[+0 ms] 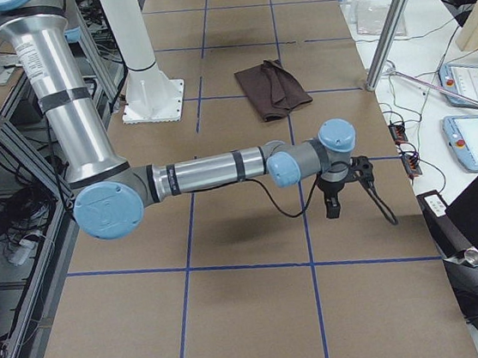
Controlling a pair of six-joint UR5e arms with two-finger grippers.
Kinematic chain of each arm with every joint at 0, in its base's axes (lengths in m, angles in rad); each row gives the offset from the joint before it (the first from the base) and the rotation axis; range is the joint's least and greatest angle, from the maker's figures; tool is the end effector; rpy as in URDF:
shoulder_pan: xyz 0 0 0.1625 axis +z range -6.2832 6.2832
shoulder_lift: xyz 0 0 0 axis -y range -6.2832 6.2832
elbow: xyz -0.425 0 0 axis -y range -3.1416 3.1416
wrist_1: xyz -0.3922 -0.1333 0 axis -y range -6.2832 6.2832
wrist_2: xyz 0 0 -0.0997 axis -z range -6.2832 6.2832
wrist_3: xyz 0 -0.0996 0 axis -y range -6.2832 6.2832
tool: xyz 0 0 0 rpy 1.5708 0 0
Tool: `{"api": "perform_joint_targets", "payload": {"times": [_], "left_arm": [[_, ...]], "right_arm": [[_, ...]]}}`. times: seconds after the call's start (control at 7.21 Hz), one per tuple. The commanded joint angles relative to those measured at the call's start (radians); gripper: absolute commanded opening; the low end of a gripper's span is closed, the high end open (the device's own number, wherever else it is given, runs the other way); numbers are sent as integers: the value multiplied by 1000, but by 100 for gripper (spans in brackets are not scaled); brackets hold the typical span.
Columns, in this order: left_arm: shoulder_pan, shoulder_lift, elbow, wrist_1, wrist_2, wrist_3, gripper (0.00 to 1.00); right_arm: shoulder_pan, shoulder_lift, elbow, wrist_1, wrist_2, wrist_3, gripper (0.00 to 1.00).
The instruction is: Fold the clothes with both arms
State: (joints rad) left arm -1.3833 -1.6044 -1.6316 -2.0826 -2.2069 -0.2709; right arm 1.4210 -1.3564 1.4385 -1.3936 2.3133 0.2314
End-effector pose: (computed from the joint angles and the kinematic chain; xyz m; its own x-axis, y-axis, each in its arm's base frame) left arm 0.0264 -0.5368 0.5593 0.7417 0.2488 -0.6229 0.0470 0.9071 0.4183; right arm -0.0238 -0.5996 0.5910 0.7170 -0.0547 0.6949 -0.0207 0.9948 0.0997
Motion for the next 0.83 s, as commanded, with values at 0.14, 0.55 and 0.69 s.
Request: {"api": "perform_joint_targets", "payload": {"times": [0.14, 0.55, 0.69], "left_arm": [[-224, 23, -2, 337, -7, 569, 100], [-221, 79, 27, 270, 12, 564, 100], [-212, 64, 32, 295, 7, 517, 100]], "right_arm": [[88, -206, 246, -230, 8, -244, 100], [73, -242, 254, -243, 0, -225, 100], [73, -272, 246, -242, 5, -230, 100]]}}
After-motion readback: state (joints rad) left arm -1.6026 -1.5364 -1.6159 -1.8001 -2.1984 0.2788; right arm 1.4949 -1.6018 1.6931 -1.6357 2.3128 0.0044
